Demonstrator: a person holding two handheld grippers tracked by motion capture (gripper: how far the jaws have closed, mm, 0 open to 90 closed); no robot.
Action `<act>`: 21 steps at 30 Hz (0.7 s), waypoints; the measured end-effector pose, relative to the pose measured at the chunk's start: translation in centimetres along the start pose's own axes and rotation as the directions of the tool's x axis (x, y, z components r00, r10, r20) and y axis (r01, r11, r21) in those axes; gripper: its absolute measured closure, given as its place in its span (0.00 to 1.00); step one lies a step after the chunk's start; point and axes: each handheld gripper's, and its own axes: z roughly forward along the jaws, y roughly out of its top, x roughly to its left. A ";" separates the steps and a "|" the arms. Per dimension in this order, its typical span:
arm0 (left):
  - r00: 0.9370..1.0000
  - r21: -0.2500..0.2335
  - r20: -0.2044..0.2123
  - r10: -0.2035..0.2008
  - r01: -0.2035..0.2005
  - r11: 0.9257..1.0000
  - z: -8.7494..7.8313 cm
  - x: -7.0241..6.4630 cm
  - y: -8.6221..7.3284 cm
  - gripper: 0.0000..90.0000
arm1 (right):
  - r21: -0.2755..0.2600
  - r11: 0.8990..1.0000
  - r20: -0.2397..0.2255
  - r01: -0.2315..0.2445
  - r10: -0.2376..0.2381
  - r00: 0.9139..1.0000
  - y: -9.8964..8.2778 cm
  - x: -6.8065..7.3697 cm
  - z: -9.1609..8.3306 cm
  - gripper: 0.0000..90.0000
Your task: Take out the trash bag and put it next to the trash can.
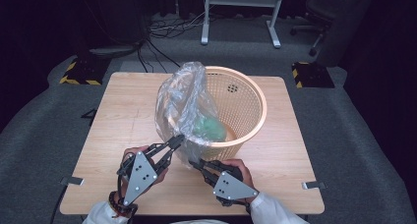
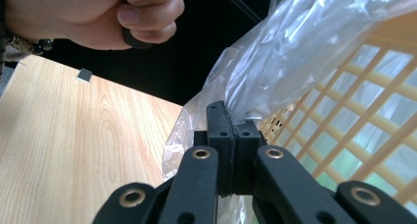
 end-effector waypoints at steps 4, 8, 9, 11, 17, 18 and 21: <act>0.999 0.028 -0.024 -0.048 0.048 0.998 -0.4 1.0 -1.2 1.00 | 0.000 1.000 0.011 0.002 -0.002 1.000 -0.2 -0.1 -0.2 0.98; 0.995 0.111 -0.033 -0.096 0.099 0.989 -0.4 1.7 -3.3 1.00 | -0.013 0.999 0.026 -0.036 0.037 0.999 -0.6 -0.5 -0.6 0.91; 0.995 0.135 -0.032 -0.099 0.102 0.986 -0.3 1.6 -3.9 1.00 | -0.015 0.999 0.038 -0.045 0.046 0.998 -0.7 -0.6 -0.7 0.88; 0.995 0.157 -0.007 -0.104 0.104 0.982 -0.2 1.2 -4.8 1.00 | -0.036 0.997 0.048 -0.067 0.069 0.996 -0.6 -0.8 -0.9 0.86; 0.990 0.199 0.092 -0.111 0.091 0.976 0.5 -0.4 -5.7 1.00 | -0.098 0.990 0.105 -0.104 0.114 0.988 0.4 -0.6 -0.2 0.81; 0.988 0.204 0.103 -0.115 0.092 0.975 0.6 -0.7 -5.7 1.00 | -0.101 0.989 0.110 -0.107 0.118 0.987 0.5 -0.6 0.0 0.82; 0.983 0.214 0.149 -0.111 0.078 0.974 0.8 -1.3 -6.0 0.99 | -0.099 0.986 0.121 -0.133 0.145 0.982 0.7 -0.7 0.9 0.91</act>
